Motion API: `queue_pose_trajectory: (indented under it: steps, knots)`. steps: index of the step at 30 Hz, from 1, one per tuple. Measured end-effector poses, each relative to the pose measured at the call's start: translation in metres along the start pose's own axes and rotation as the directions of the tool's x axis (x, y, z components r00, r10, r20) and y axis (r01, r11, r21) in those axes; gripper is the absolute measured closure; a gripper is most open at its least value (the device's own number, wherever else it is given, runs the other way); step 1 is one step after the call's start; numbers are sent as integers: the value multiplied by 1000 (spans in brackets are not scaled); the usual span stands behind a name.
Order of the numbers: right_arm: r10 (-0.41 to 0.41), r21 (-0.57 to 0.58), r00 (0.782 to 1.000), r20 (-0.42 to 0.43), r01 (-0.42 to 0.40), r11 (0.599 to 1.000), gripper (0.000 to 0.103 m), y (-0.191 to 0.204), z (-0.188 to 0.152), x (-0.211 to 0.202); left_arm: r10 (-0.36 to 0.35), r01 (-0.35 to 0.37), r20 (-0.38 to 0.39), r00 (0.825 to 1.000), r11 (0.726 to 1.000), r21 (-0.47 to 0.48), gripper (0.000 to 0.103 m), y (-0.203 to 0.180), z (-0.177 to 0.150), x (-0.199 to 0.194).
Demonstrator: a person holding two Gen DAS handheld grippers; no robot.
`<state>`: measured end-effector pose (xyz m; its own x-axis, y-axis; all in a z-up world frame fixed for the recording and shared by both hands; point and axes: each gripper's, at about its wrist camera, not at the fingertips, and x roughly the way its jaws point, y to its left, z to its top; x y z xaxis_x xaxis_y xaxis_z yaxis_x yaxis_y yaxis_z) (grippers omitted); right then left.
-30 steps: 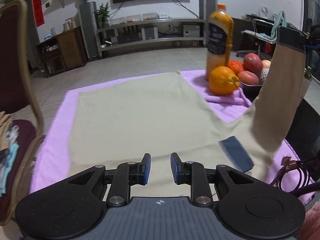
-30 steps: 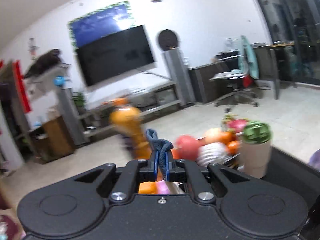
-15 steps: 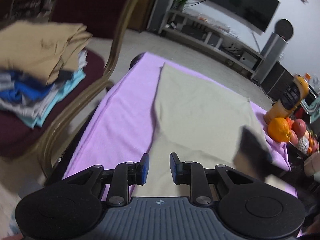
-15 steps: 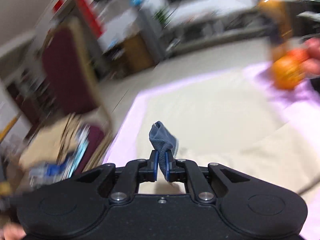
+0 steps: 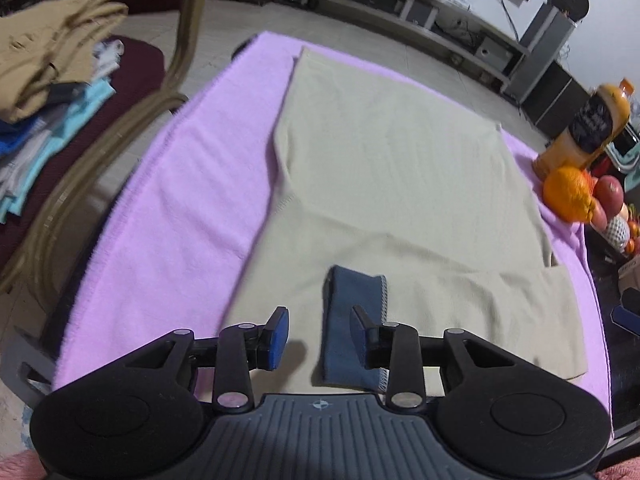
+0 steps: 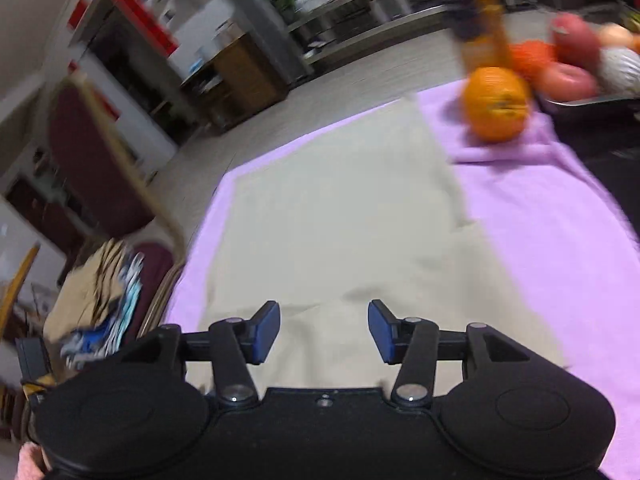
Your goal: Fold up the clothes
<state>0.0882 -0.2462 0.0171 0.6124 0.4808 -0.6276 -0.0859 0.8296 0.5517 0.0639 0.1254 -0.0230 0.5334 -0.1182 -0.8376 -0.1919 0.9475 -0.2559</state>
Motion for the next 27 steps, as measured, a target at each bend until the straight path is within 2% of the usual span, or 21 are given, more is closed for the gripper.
queue_pose_trajectory:
  steps: [2, 3, 5, 8, 13, 15, 17, 18, 20, 22, 24, 25, 27]
  knots:
    - [4, 89, 1000, 15, -6, 996, 58, -27, -6, 2, 10, -10, -31, 999, 1000, -6, 71, -4, -1, 10]
    - [-15, 131, 1000, 1, 14, 991, 66, -34, -7, 5, 17, -18, -41, 999, 1000, -7, 71, -5, -1, 15]
    - [-51, 193, 999, -20, 54, 980, 71, -47, -8, 10, 28, -28, -50, 998, 1000, -9, 70, -8, 0, 21]
    - [-105, 119, 994, 19, 102, 988, 71, -44, -5, -1, 46, -45, -61, 997, 999, 14, 69, -14, 0, 30]
    - [-202, 34, 976, -86, 205, 978, 71, -45, -15, 15, 81, -77, -44, 996, 993, 92, 72, -27, -3, 36]
    - [-230, -2, 966, -115, 231, 973, 71, -43, -19, 21, 92, -86, -33, 995, 986, 144, 78, -35, -6, 36]
    - [-260, -40, 958, -123, 257, 966, 70, -39, -22, 24, 98, -91, -20, 995, 973, 210, 92, -45, -9, 35]
    - [-274, -55, 954, -123, 269, 962, 70, -37, -23, 26, 106, -102, -4, 994, 965, 244, 97, -50, -12, 34]
    - [-294, -74, 949, -111, 287, 955, 70, -35, -22, 25, 128, -134, 40, 991, 945, 298, 98, -57, -18, 29]
    - [-312, -85, 947, -81, 305, 948, 66, -33, -21, 21, 139, -169, 114, 984, 931, 323, 99, -63, -23, 18]
    - [-310, -66, 950, -30, 307, 949, 52, -35, -18, 12, 125, -193, 211, 969, 920, 341, 99, -68, -26, 1]
    - [-306, -45, 952, -6, 305, 951, 48, -38, -16, 7, 113, -200, 257, 960, 918, 342, 99, -69, -28, -8]
    - [-306, -7, 951, 30, 307, 952, 39, -44, -12, -1, 98, -204, 313, 945, 923, 325, 99, -69, -28, -23]
